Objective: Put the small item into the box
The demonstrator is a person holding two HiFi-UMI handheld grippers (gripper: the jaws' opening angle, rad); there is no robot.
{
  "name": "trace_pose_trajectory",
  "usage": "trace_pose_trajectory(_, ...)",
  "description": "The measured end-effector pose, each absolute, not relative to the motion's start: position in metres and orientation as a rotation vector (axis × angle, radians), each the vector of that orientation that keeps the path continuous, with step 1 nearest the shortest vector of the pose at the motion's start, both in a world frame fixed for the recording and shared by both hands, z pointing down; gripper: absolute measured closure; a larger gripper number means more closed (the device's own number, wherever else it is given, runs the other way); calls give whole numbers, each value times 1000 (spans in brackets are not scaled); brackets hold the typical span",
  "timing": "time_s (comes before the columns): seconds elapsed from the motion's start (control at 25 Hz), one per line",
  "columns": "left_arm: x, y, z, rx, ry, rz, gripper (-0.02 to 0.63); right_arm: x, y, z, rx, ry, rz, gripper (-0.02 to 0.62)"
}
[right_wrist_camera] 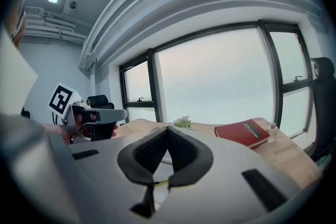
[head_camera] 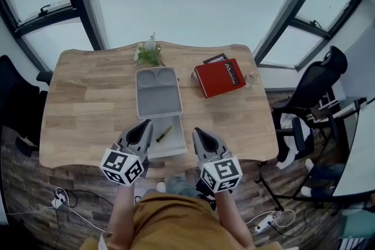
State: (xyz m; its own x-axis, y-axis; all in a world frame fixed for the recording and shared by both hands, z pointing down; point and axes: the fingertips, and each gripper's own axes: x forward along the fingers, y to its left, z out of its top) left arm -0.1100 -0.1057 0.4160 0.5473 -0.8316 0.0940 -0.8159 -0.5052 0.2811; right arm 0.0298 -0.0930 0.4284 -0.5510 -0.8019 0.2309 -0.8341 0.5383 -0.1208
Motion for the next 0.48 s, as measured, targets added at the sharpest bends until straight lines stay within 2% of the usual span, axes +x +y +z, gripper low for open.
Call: trace_pose_trajectory(0.48,-112,-95,414,2525,-1374,-25,601,29,-85,421,1427,-2624,296,592)
